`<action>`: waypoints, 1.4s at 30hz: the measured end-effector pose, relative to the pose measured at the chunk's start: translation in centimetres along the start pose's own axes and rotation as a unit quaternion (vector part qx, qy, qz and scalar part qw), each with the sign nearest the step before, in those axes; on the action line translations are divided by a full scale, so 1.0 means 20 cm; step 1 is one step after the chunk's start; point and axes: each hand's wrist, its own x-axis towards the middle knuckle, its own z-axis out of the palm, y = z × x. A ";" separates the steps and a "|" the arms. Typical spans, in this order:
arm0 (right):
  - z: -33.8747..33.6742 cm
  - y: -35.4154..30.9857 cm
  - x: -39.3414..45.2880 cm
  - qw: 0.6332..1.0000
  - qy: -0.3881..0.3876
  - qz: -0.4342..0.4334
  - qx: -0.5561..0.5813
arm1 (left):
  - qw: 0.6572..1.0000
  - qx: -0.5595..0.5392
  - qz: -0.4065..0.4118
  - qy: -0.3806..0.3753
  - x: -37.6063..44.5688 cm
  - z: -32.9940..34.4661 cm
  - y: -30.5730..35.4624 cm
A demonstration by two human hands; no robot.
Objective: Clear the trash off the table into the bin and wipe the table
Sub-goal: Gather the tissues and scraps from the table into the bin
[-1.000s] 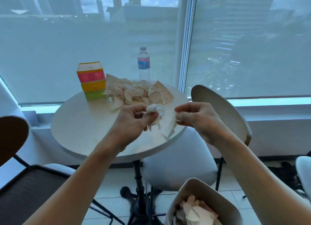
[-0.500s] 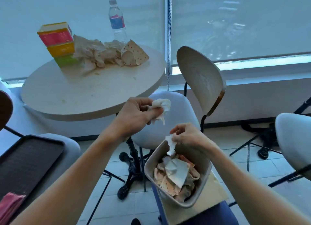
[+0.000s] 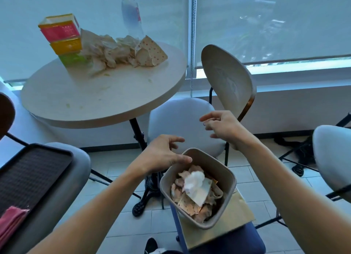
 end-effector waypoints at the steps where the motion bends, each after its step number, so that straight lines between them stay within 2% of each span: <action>1: 0.00 -0.03 0.00 1.000 0.002 -0.010 0.009 | 1.000 0.011 0.010 0.003 -0.01 -0.03 0.02; 5: 0.02 -0.16 0.03 0.997 -0.005 -0.069 0.041 | 0.997 0.021 0.080 0.009 -0.05 -0.19 0.13; 11: 0.11 -0.45 0.11 0.987 0.009 -0.145 0.075 | 0.986 -0.021 0.149 0.072 -0.08 -0.53 0.29; 18: 0.23 -0.79 0.25 0.978 0.011 -0.197 0.064 | 0.976 -0.042 0.140 0.163 0.03 -0.96 0.28; 24: 0.36 -1.00 0.41 0.979 0.013 -0.201 0.038 | 0.978 -0.011 0.093 0.189 0.13 -1.33 0.15; 27: 0.42 -1.05 0.50 0.978 0.039 -0.207 -0.003 | 0.973 -0.001 0.077 0.216 0.18 -1.52 0.06; 30: 0.48 -1.07 0.61 0.965 0.094 -0.209 -0.129 | 0.973 0.005 0.064 0.223 0.24 -1.63 -0.01; 34: 0.54 -1.05 0.75 0.942 0.149 -0.136 -0.268 | 0.975 0.007 0.072 0.212 0.32 -1.69 -0.08; 37: 0.56 -1.00 0.80 0.937 0.156 -0.098 -0.297 | 0.973 0.008 0.091 0.211 0.37 -1.71 -0.11; 42: 0.59 -0.98 0.80 0.930 0.196 -0.139 -0.278 | 0.959 0.057 0.158 0.230 0.47 -1.69 -0.11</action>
